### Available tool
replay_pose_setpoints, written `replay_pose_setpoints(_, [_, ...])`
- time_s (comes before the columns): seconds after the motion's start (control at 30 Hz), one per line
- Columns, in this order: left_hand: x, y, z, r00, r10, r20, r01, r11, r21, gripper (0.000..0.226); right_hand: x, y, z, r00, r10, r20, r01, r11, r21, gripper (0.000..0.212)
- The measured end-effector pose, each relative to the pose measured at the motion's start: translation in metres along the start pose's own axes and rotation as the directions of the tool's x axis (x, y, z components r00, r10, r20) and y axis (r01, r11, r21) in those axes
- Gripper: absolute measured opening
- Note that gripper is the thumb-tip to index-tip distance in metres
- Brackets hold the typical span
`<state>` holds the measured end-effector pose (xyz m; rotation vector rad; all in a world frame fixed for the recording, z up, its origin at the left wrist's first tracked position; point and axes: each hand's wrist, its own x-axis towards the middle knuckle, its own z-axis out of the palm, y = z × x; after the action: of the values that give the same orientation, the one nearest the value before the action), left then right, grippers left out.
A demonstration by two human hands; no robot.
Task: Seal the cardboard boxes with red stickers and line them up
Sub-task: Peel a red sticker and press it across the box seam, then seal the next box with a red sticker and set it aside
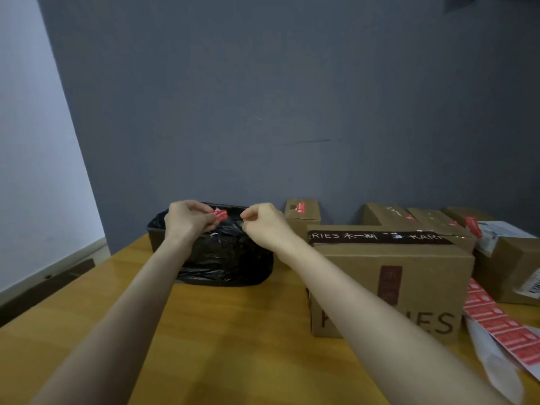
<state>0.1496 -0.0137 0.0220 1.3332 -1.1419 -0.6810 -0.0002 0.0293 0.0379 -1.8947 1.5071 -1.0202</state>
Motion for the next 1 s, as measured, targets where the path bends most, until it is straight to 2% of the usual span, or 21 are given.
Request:
replay_pose_setpoints(0.1, [0.009, -0.008, 0.0, 0.996, -0.077, -0.045, 0.077, 0.997, 0.0, 0.02, 0.007, 0.003, 0.005, 0.999, 0.039, -0.004, -0.039, 0.998, 0.045, 0.029])
replay_pose_setpoints(0.17, [0.014, -0.014, 0.001, 0.995, -0.077, -0.069, 0.082, 0.995, 0.062, 0.016, 0.007, 0.004, 0.005, 0.999, 0.039, -0.007, -0.039, 0.998, 0.05, 0.029])
replay_pose_setpoints(0.27, [0.016, -0.018, 0.002, 0.995, 0.054, -0.081, -0.031, 0.964, 0.264, 0.003, 0.006, 0.004, 0.002, 1.0, 0.003, -0.01, -0.003, 0.999, 0.047, 0.027])
replay_pose_setpoints(0.4, [0.013, -0.016, 0.007, 0.98, 0.193, -0.054, -0.159, 0.913, 0.376, 0.009, 0.001, 0.002, -0.003, 0.999, -0.047, -0.009, 0.047, 0.999, 0.027, 0.024])
replay_pose_setpoints(0.5, [0.013, -0.014, 0.011, 0.979, 0.196, -0.051, -0.162, 0.91, 0.382, 0.006, 0.0, 0.002, -0.007, 0.998, -0.054, -0.038, 0.055, 0.998, 0.013, 0.021])
replay_pose_setpoints(0.6, [0.015, -0.016, 0.012, 0.985, 0.166, -0.048, -0.136, 0.917, 0.374, 0.019, -0.002, 0.005, -0.011, 0.997, -0.065, -0.053, 0.065, 0.998, 0.005, 0.021])
replay_pose_setpoints(0.67, [0.016, -0.017, 0.011, 0.985, 0.167, -0.039, -0.141, 0.917, 0.372, 0.017, -0.005, 0.005, -0.013, 0.996, -0.076, -0.053, 0.077, 0.997, 0.014, 0.021])
replay_pose_setpoints(0.77, [0.016, -0.019, 0.009, 0.976, 0.219, -0.021, -0.195, 0.905, 0.379, 0.007, -0.009, 0.004, -0.015, 0.994, -0.099, -0.056, 0.101, 0.994, 0.033, 0.022])
replay_pose_setpoints(1.0, [0.015, -0.014, 0.01, 0.96, 0.279, -0.011, -0.236, 0.833, 0.5, 0.011, -0.016, 0.003, -0.022, 0.989, -0.133, -0.058, 0.135, 0.99, 0.035, 0.023])
